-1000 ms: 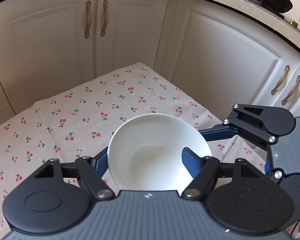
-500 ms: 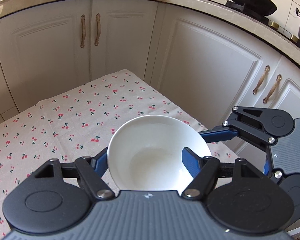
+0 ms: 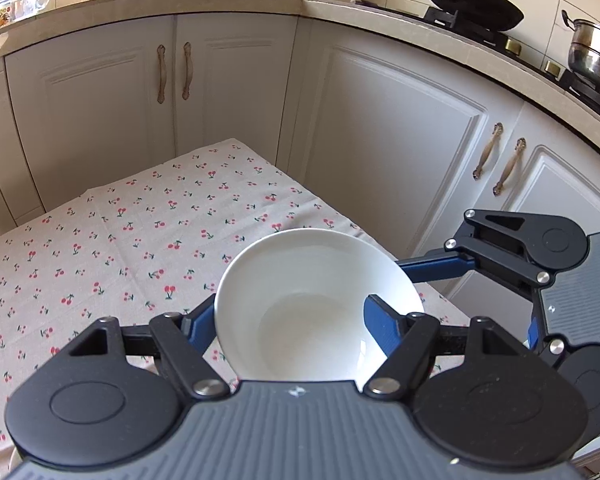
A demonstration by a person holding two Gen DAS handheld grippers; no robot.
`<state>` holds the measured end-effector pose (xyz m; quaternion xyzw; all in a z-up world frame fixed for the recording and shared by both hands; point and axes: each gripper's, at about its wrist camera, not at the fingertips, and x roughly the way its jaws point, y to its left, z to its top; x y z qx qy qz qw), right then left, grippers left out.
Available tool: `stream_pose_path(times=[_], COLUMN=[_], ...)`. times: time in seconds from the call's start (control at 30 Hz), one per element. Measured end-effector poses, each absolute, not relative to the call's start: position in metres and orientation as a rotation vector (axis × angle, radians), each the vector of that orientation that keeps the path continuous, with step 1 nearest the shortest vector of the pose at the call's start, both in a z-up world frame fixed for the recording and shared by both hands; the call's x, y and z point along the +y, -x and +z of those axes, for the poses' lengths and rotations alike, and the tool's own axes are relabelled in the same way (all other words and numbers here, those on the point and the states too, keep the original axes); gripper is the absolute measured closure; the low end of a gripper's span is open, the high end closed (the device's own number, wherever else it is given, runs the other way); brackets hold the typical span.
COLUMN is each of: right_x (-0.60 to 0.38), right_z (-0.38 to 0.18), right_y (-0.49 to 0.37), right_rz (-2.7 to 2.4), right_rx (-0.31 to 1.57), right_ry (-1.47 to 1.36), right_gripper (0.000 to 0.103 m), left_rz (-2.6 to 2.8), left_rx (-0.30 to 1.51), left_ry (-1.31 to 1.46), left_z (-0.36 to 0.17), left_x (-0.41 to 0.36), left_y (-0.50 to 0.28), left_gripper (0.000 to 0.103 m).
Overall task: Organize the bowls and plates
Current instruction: 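Lift the bowl with the left tool and carry it to the bowl stack, then lower the bowl onto the stack and open the left tool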
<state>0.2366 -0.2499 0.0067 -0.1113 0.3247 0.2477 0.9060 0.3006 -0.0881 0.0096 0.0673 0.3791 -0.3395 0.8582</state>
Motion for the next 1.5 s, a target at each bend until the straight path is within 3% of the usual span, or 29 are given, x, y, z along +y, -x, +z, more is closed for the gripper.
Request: stream_pose_path(times=[0.57,1.5], right_x=[-0.242,-0.244], right_z=[0.006,-0.02], right_y=[-0.169,-0.166], right_rz=[0.512,0.52], right_rx=[0.685,0.745], right_ry=[0.217,0.177], right_gripper=[0.012,0.012], left_rz=[-0.738,-0.751], left_rx=[0.807,0.849], left_ry=[-0.13,-0.187], left_z=[0.004,-0.018], left_x=[-0.082,-0.09], left_y=[-0.235,-0.228], left_gripper=[0.027,0.027])
